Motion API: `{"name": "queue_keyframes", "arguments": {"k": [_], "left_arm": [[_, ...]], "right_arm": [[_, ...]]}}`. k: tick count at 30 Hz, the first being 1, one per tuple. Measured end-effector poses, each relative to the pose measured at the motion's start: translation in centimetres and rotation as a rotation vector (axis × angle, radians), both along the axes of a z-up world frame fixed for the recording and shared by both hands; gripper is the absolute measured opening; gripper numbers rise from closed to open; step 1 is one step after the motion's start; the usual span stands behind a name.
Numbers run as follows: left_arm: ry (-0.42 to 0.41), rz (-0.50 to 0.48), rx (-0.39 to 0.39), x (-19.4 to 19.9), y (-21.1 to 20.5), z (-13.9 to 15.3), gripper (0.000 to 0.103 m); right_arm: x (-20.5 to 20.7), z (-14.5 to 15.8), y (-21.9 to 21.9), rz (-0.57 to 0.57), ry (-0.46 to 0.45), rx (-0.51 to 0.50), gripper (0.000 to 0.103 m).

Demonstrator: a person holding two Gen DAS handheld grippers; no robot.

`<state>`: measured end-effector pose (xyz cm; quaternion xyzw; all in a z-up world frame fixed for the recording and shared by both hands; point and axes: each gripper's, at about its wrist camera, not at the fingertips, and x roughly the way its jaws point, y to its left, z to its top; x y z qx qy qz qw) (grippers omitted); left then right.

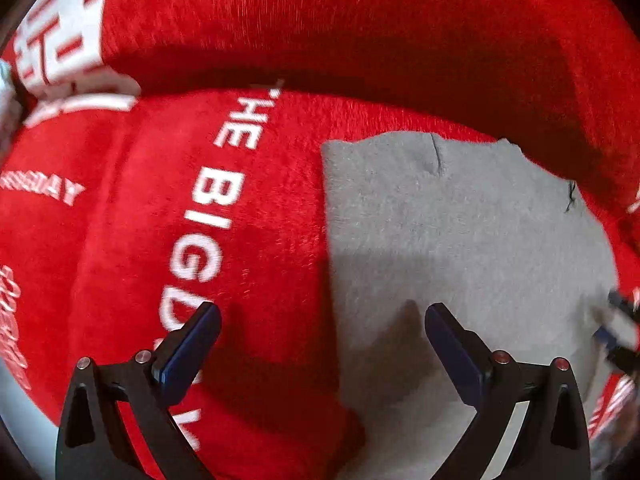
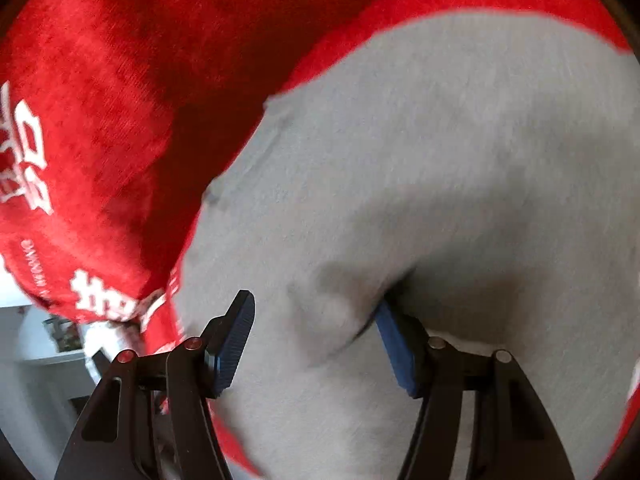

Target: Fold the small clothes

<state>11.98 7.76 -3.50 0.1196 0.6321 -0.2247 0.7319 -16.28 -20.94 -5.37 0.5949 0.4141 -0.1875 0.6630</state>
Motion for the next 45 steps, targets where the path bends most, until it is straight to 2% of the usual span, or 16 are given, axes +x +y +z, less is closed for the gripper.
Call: {"name": "queue_keyframes", "arguments": {"k": [8,12,13,14,15,19,24,26,28,29,32,37,38,39,40,45], "left_arm": [[0.116,-0.006,-0.062,4.0,-2.0,-1.5,0.102],[0.098,-0.026,-0.044,4.5,-2.3,-1.8,0.064],[0.09,-0.038,-0.055,4.6,-2.3,-1.6,0.048],[0.099,-0.056,-0.077,4.8,-2.2,-1.6,0.018],[0.13,-0.061,-0.11,5.0,-2.1,-1.5,0.013],[0.105,-0.084,-0.112,5.6,-1.0,-1.0,0.013],[0.097,-0.066,-0.122,5.8,0.3,-1.4,0.013],[0.08,-0.071,-0.108,5.5,0.3,-1.1,0.013],[0.06,-0.089,-0.089,5.0,-0.1,-1.1,0.013],[0.05,-0.097,-0.081,4.8,-0.4,-1.1,0.013],[0.041,-0.096,-0.072,4.2,-0.9,-1.2,0.013],[0.027,-0.082,-0.066,3.5,-1.3,-1.3,0.013],[0.023,-0.082,-0.062,3.4,-1.4,-1.2,0.013],[0.019,-0.084,-0.057,3.2,-1.3,-1.3,0.013],[0.015,-0.087,-0.054,3.1,-1.4,-0.8,0.013],[-0.013,-0.09,-0.027,2.1,-2.6,-0.6,0.013]], "right_arm": [[6.8,-3.2,11.9,0.119,-0.177,0.294,0.067],[9.9,-4.1,14.5,0.084,-0.201,0.32,0.062],[10.8,-4.3,14.9,0.071,-0.195,0.323,0.033],[11.0,-4.5,14.9,0.066,-0.193,0.331,0.013],[11.3,-4.7,15.1,0.064,-0.188,0.338,0.006],[12.7,-4.2,16.6,0.104,-0.215,0.343,0.006],[12.8,-5.2,17.9,0.204,-0.115,0.326,0.009],[11.6,-3.3,16.6,0.254,-0.104,0.247,0.024],[8.9,-1.2,14.0,0.234,-0.088,0.129,0.054],[6.7,-0.2,11.9,0.194,-0.062,0.057,0.054],[1.0,0.6,6.0,0.04,0.055,-0.042,0.054],[-4.3,-0.3,-0.7,-0.217,0.087,0.008,0.054],[-4.5,-0.6,-1.3,-0.243,0.081,0.022,0.051],[-4.6,-0.8,-1.8,-0.259,0.07,0.034,0.023],[-3.8,-1.1,-2.3,-0.249,0.059,0.049,0.008],[-1.0,2.7,-2.8,-0.021,0.068,-0.249,0.008]]}}
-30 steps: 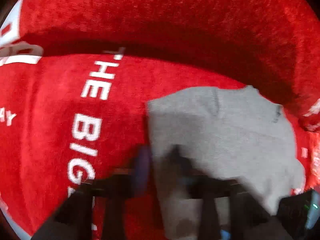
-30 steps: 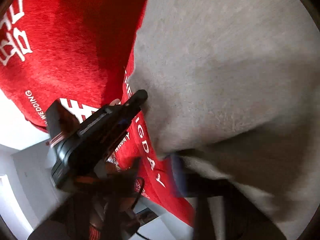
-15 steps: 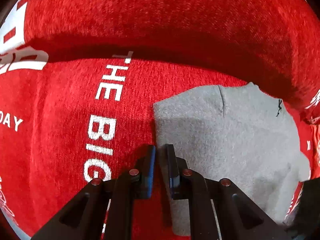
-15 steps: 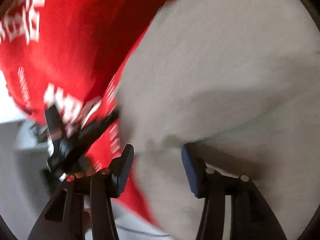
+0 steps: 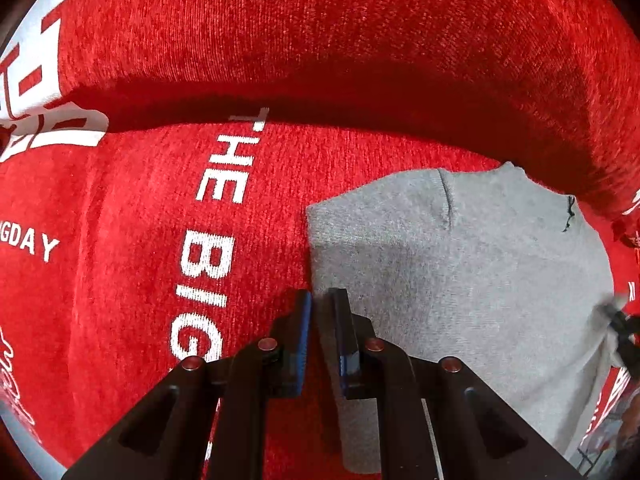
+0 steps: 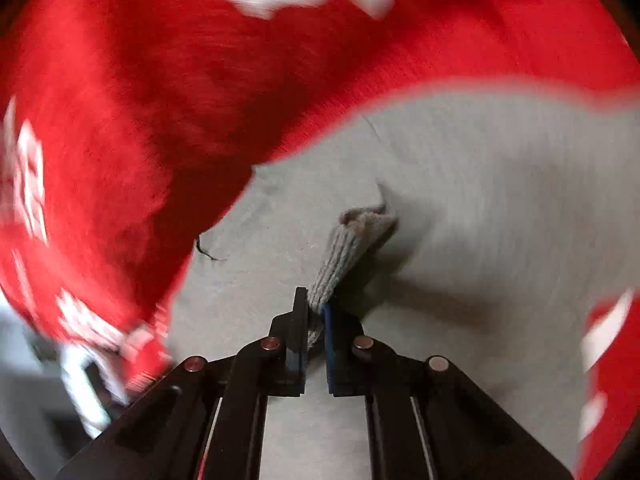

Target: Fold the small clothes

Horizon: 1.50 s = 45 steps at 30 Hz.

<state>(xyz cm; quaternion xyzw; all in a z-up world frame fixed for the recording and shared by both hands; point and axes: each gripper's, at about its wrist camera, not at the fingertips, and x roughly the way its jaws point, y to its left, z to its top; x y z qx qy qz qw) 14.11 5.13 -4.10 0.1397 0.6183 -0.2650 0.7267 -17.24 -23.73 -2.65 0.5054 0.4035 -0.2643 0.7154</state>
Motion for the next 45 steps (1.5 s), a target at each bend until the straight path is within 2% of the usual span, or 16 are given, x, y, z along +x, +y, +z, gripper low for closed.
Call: {"name": "queue_keyframes", "arguments": {"k": [5,6,9,11,13,16,18,19,20,23,26,31,34,38,41,45], "left_arm": [[-0.039,-0.006,0.022,-1.0,-1.0,-0.2,0.013],[-0.045,-0.003,0.031,-1.1,-1.3,0.0,0.013],[-0.055,0.006,0.055,-1.6,-1.4,0.8,0.014],[-0.062,0.01,0.054,-2.0,-1.3,1.7,0.014],[-0.04,0.004,0.0,-2.7,-1.2,3.1,0.014],[-0.023,-0.052,-0.029,-4.6,-2.2,4.0,0.014],[-0.005,-0.087,-0.018,-6.1,-3.1,3.4,0.014],[0.001,-0.097,-0.012,-6.3,-3.0,2.9,0.014],[0.005,-0.109,0.007,-6.8,-3.0,2.4,0.014],[-0.02,-0.127,0.048,-7.7,-2.4,0.8,0.014],[-0.04,-0.135,0.038,-8.0,-1.6,1.0,0.014],[-0.021,-0.114,0.056,-7.6,-0.8,1.3,0.014],[-0.02,-0.098,0.072,-7.7,-0.5,1.7,0.014],[-0.018,-0.1,0.089,-9.4,-1.5,2.3,0.014],[-0.023,-0.1,0.11,-10.6,-2.6,2.8,0.014],[-0.007,-0.104,0.136,-12.3,-3.8,3.0,0.014]], "right_arm": [[-3.5,-2.8,-1.6,-0.003,0.165,0.041,0.01],[-4.5,-2.6,-1.7,-0.037,0.148,0.052,0.01],[-6.0,-1.3,-1.6,-0.056,0.231,0.008,0.017],[-6.2,-0.3,-1.4,-0.033,0.211,-0.014,0.017],[-5.6,0.8,-1.3,0.026,0.198,-0.071,0.017],[-3.6,1.8,-1.2,0.086,0.19,-0.123,0.017],[-2.6,1.6,-1.4,0.107,0.17,-0.128,0.021],[-1.8,1.2,-1.4,0.128,0.184,-0.131,0.03],[-1.3,0.7,-1.3,0.145,0.203,-0.13,0.033],[-1.3,-1.1,-0.8,0.178,0.275,-0.116,0.032],[-3.1,-1.5,-0.5,0.158,0.293,-0.103,0.031],[-6.0,-0.8,-0.6,0.089,0.212,-0.031,0.035],[-7.1,-0.6,-0.4,0.07,0.186,0.003,0.041],[-7.7,-0.4,0.3,0.051,0.166,0.04,0.044],[-7.8,-0.2,1.0,0.054,0.164,0.049,0.054],[-7.9,0.1,1.6,0.075,0.165,0.055,0.055]]}}
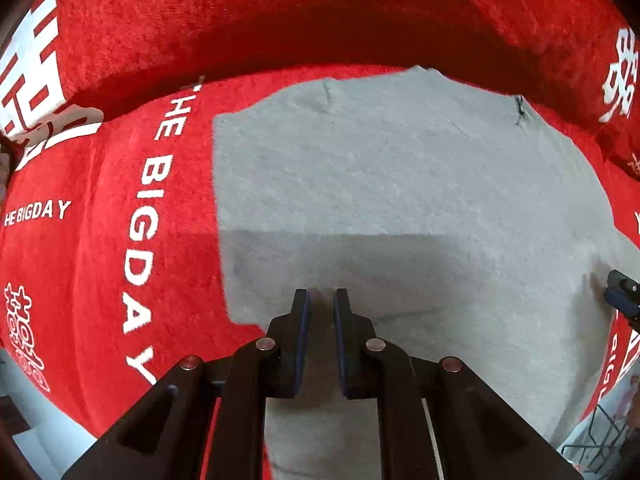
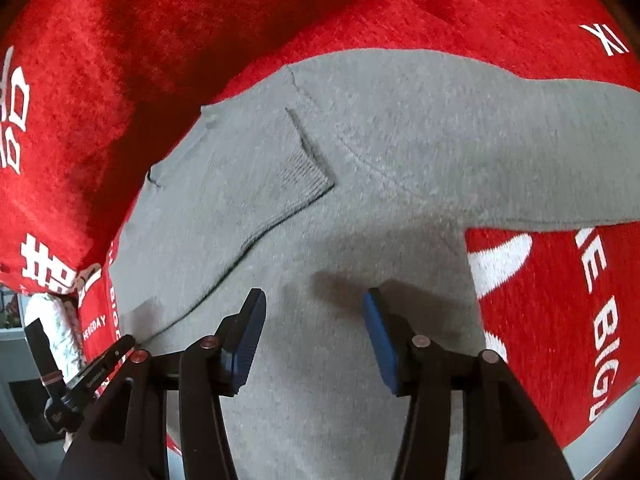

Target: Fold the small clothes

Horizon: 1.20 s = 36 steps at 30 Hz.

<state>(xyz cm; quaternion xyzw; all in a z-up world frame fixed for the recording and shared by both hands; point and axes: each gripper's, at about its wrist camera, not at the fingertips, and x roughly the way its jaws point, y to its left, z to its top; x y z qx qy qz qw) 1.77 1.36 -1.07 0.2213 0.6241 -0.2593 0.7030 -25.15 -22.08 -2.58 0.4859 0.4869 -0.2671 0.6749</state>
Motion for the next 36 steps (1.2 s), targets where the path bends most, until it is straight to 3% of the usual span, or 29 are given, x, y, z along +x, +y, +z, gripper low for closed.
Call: {"name": "queue_keyframes", "arguments": {"k": [4,5,6,7,9,19,24,30,36], "left_arm": [[0.013,0.005,0.01,-1.3,-0.8,0.2,0.014],[0.024,0.008,0.013,-1.6,-0.9,0.2,0.038],[0.033,0.012,0.017,-1.9,-1.0,0.3,0.089],[0.023,0.024,0.026,-2.1,-1.0,0.4,0.103],[-0.031,0.021,0.03,-2.9,-1.1,1.0,0.102],[-0.045,-0.012,0.083,-5.0,-3.2,0.3,0.102],[0.018,-0.003,0.108,-5.3,-4.2,-0.6,0.102],[0.072,-0.074,0.077,-7.0,-6.9,-0.9,0.102],[0.083,-0.119,0.023,-8.8,-10.6,-0.5,0.102]], "right_arm": [[-0.1,0.2,0.2,0.005,-0.014,0.01,0.061],[-0.1,0.2,0.3,0.007,-0.018,0.012,0.062],[-0.2,0.3,0.3,0.009,-0.021,0.014,0.063],[-0.2,0.2,0.3,0.012,-0.023,0.018,0.064],[-0.2,0.1,0.5,0.014,-0.032,0.026,0.064],[-1.8,-0.3,0.8,0.016,-0.055,0.069,0.074],[-3.2,-0.7,0.6,0.003,-0.072,0.097,0.076],[-6.9,-1.1,-1.6,-0.105,-0.133,0.136,0.076],[-13.5,-1.4,-5.9,-0.31,-0.158,0.126,0.076]]}}
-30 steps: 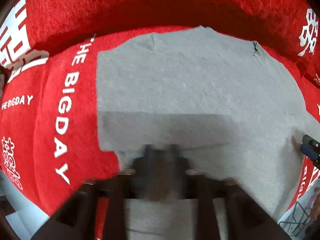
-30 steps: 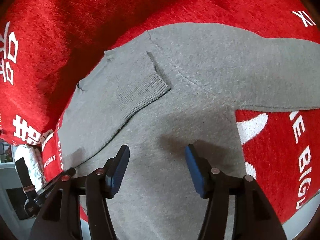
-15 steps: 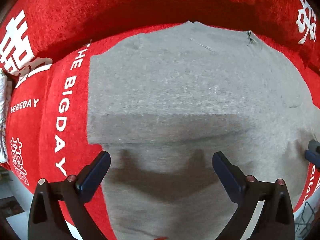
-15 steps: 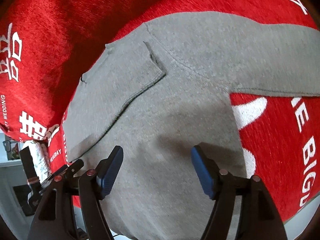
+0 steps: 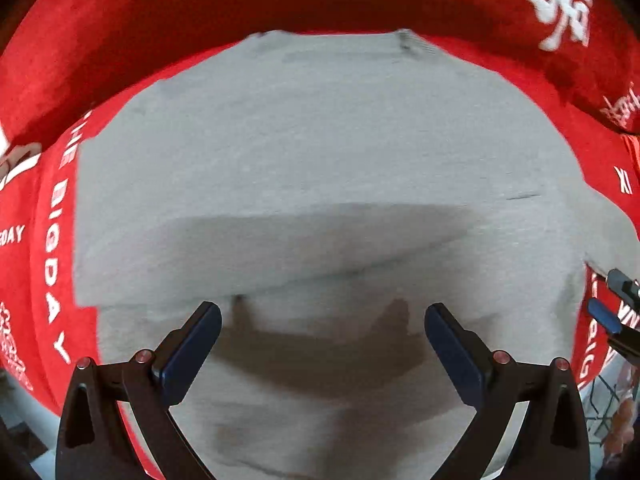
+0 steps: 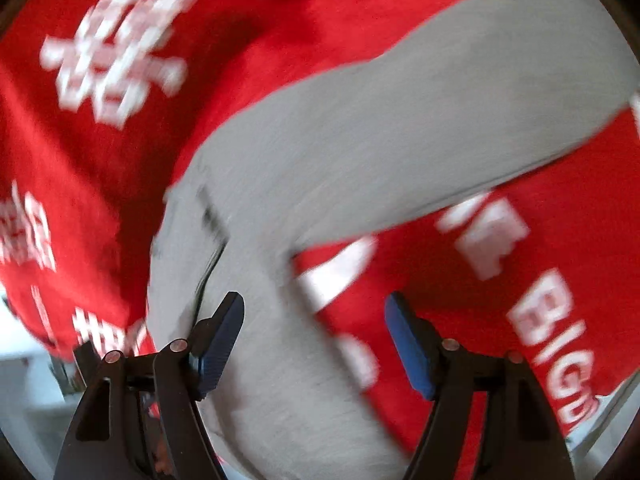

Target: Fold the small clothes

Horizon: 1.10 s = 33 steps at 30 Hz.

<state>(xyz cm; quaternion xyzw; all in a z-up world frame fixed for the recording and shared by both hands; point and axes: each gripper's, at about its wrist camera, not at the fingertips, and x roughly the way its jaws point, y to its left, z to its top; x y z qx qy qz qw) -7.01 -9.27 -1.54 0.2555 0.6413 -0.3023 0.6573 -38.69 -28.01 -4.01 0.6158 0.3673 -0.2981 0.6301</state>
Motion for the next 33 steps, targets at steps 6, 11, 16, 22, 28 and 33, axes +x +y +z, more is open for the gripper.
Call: {"name": "queue_keyframes", "arguments": {"k": [6,11,16,22,28,33], "left_arm": [[0.011,-0.076,-0.019,-2.4,-4.2,0.0,0.102],[0.016,-0.123,-0.027,-4.7,-6.7,0.1,0.102],[0.017,-0.16,-0.026,-6.2,-8.8,0.0,0.102],[0.024,-0.157,-0.031,-7.1,-10.5,-0.6,0.102],[0.014,-0.139,-0.032,-7.2,-11.2,-0.9,0.102],[0.012,-0.11,-0.055,-4.5,-9.3,0.2,0.102]], "right_arm": [[-8.6,-1.2,-3.9,-0.285,-0.001,0.014,0.076],[-13.5,-2.1,-6.4,-0.481,-0.114,0.035,0.076],[-15.1,-1.6,-8.7,-0.564,-0.19,0.002,0.076],[-15.6,-2.0,-9.7,-0.643,-0.267,0.04,0.07],[-14.6,-2.6,-9.9,-0.646,-0.329,0.07,0.008],[-10.9,-0.2,-10.1,-0.526,-0.409,0.017,0.008]]}}
